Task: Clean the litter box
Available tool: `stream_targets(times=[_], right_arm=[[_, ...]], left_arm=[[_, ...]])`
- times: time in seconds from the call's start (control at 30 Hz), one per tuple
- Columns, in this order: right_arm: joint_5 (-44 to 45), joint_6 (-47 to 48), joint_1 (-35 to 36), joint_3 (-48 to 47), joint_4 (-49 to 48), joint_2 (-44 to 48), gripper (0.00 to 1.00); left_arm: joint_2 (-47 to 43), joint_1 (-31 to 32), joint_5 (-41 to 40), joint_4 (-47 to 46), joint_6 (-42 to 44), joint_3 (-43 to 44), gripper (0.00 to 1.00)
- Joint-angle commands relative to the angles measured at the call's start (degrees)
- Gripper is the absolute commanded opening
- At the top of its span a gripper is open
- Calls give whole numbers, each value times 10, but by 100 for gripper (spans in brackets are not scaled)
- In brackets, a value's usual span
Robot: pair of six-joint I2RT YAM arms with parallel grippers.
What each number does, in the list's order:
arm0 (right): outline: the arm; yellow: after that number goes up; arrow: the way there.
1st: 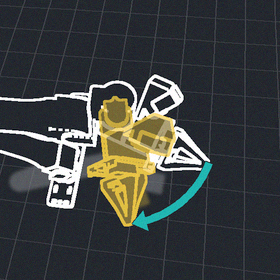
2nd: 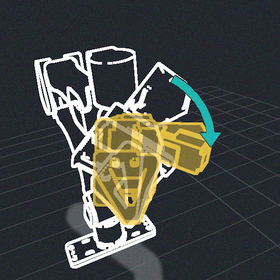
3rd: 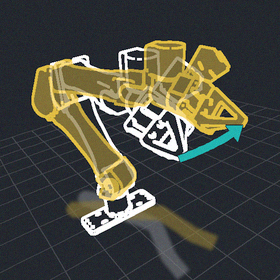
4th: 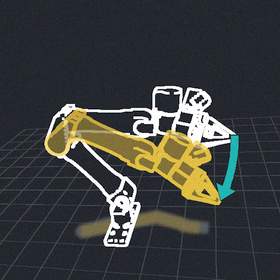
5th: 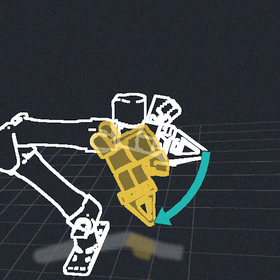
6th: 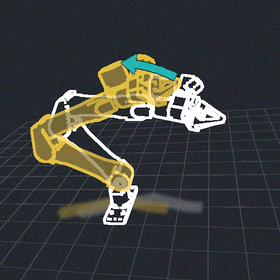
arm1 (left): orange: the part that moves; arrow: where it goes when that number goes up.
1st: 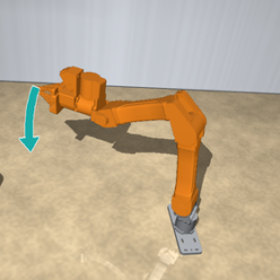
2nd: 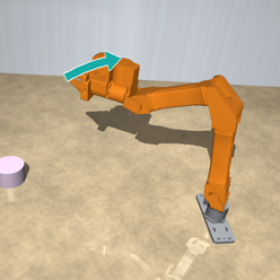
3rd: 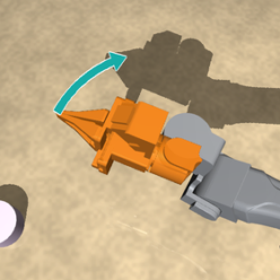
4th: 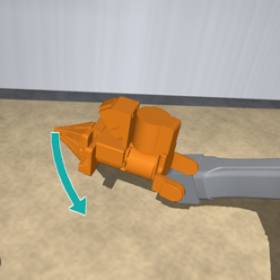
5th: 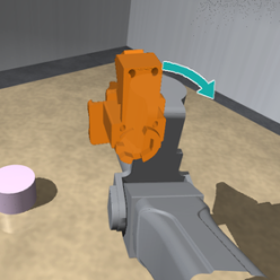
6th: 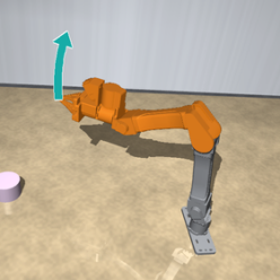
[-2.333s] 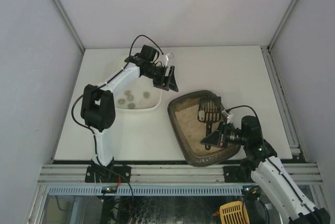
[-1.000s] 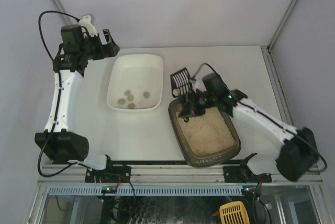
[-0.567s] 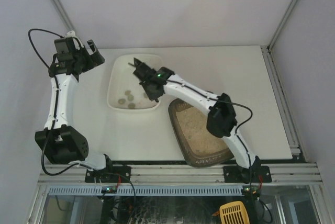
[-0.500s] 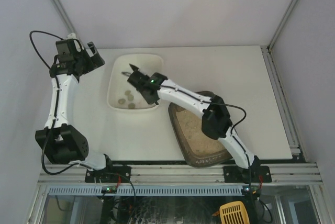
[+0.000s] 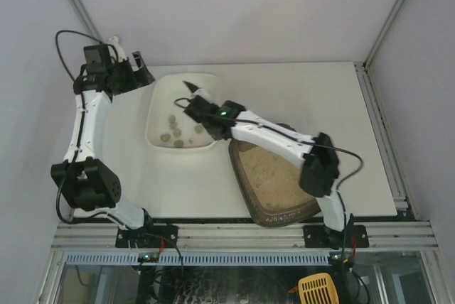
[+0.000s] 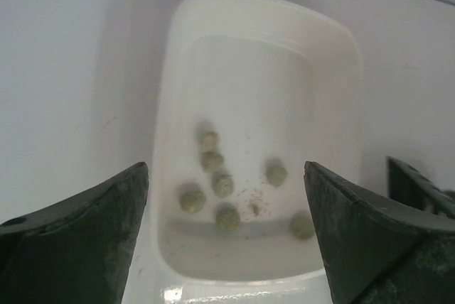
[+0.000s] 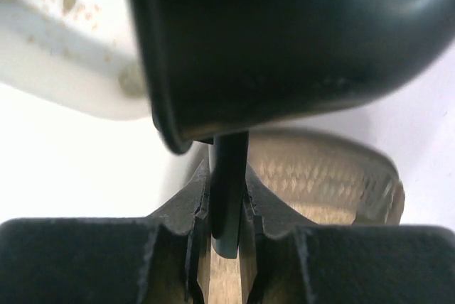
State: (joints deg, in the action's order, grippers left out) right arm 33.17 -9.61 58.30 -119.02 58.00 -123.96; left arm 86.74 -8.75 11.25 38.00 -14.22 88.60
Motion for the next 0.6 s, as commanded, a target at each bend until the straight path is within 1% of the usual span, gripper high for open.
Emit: stream_targets(times=[0.0, 0.07, 0.17, 0.23, 0.27, 0.33, 0.4, 0.5, 0.57], right_arm=[[-190, -101, -62, 131, -32, 245, 0], [-295, -146, -103, 212, 5, 313, 0], [-466, -220, -172, 332, 50, 400, 0], [-557, -276, -210, 421, 56, 458, 0], [-586, -308, -227, 457, 57, 487, 0], [-621, -372, -253, 508, 68, 542, 0], [-634, -427, -268, 519, 98, 568, 0], [-639, -505, -273, 519, 148, 584, 0], [-640, -532, -270, 518, 179, 586, 0]], left_arm=[[92, 79, 128, 49, 92, 130, 94], [144, 118, 167, 65, 104, 179, 94], [215, 186, 202, 69, 105, 240, 94], [263, 231, 219, 70, 104, 280, 94], [288, 252, 234, 73, 106, 301, 94], [337, 291, 276, 93, 117, 355, 95], [385, 324, 303, 114, 124, 403, 97], [419, 358, 339, 87, 108, 406, 98], [431, 370, 379, 63, 92, 388, 99]])
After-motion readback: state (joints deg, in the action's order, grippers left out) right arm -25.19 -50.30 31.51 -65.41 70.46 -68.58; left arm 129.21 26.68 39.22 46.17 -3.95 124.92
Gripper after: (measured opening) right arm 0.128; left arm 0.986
